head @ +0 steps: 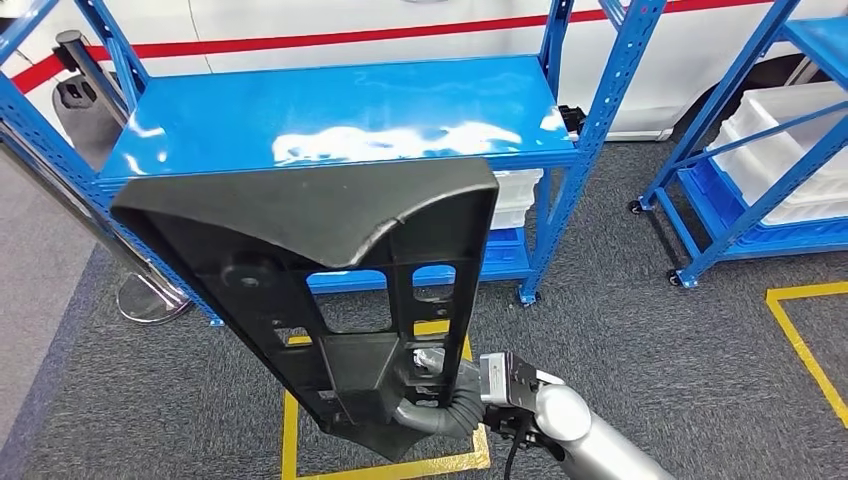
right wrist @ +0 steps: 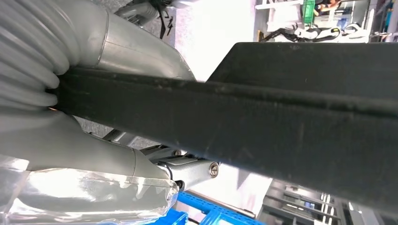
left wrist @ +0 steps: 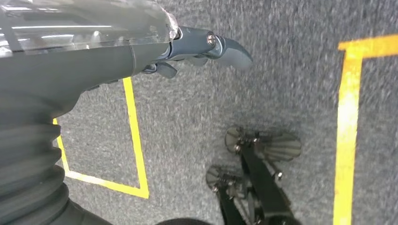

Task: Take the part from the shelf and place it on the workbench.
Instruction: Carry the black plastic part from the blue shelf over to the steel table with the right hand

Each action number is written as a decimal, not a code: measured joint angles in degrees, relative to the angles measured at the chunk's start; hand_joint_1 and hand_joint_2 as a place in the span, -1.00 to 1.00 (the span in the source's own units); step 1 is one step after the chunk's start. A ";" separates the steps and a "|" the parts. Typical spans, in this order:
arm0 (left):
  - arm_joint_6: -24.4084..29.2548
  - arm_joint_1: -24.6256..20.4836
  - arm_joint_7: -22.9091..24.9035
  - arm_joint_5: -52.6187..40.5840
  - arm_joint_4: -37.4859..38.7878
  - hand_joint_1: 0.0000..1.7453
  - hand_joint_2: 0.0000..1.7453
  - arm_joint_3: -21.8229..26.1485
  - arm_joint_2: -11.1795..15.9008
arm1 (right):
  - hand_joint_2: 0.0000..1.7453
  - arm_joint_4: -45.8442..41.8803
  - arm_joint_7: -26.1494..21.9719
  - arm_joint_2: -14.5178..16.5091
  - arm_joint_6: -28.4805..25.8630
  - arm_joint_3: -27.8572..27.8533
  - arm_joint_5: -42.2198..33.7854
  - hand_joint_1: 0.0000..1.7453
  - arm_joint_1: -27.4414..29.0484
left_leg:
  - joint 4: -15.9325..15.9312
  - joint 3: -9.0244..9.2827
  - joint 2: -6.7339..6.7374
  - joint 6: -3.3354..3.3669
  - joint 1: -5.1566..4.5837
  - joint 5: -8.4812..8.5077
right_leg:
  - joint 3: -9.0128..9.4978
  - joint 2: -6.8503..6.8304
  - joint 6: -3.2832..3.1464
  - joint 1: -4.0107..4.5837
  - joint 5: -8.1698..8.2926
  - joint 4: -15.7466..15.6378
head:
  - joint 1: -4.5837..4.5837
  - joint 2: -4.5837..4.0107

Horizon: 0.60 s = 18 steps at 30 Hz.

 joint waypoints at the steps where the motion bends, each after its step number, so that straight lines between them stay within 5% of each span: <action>1: -0.10 0.07 -0.10 -0.16 0.00 -1.00 1.00 0.01 -0.01 | 1.00 -0.03 -0.05 0.12 0.02 0.00 0.04 1.00 0.08 | 1.39 -0.65 -0.10 -0.26 0.09 -1.76 | -0.60 -0.11 -0.50 -0.11 0.70 -0.19 | -0.02 -0.01; 4: -0.32 0.05 -0.50 -0.48 -0.01 -1.00 1.00 0.01 -0.03 | 1.00 -0.14 -0.30 0.45 0.02 0.00 0.57 1.00 0.57 | 11.15 -3.09 -0.18 -0.84 0.27 -9.77 | -2.87 -0.29 -1.12 0.01 2.60 -0.24 | -0.06 -0.01; 5: -0.37 -0.01 -0.65 -0.61 -0.01 -1.00 1.00 0.01 -0.03 | 1.00 -0.14 -0.36 0.51 0.03 0.00 0.81 1.00 0.75 | 14.13 -3.33 -0.18 -0.98 0.28 -10.82 | -3.70 -0.33 -1.10 0.06 3.21 -0.19 | -0.06 -0.01; 7: -0.43 -0.10 -0.86 -0.85 -0.01 -1.00 1.00 0.01 -0.03 | 1.00 -0.14 -0.43 0.56 0.10 -0.01 1.09 1.00 0.99 | 15.01 -1.46 -0.17 -1.13 0.31 -9.06 | -5.42 -0.38 -0.91 0.08 4.40 0.03 | -0.05 -0.01; 9: -0.48 -0.22 -1.02 -0.94 -0.01 -1.00 1.00 0.01 0.00 | 1.00 -0.14 -0.52 0.60 0.23 -0.05 1.14 1.00 1.04 | 8.56 3.72 -0.21 -1.14 0.40 -6.35 | -6.95 -0.35 -0.52 0.06 5.40 0.39 | -0.07 -0.01; 12: -0.54 -0.49 -1.22 -0.92 -0.01 -1.00 1.00 0.02 0.08 | 1.00 -0.14 -0.64 0.76 0.45 -0.25 1.14 1.00 0.81 | -1.38 9.90 -0.50 -0.45 0.10 -7.33 | -8.11 -0.39 0.38 0.24 6.83 0.70 | -0.02 0.00; 15: -0.52 -0.46 -1.23 -0.86 0.01 -1.00 1.00 0.16 0.04 | 1.00 -0.07 -0.72 0.85 0.56 -0.31 1.15 1.00 0.57 | -2.19 9.38 -0.40 0.74 0.11 -6.51 | -8.67 -0.24 1.29 0.23 7.22 0.86 | 0.03 0.00; 18: -0.47 -0.52 -1.18 -0.85 0.02 -1.00 1.00 0.40 0.00 | 1.00 0.06 -0.95 0.87 0.62 -0.31 1.32 1.00 0.55 | -2.08 7.62 -0.05 2.06 0.13 -4.86 | -10.89 0.04 1.92 0.12 0.21 7.95 | 0.16 0.00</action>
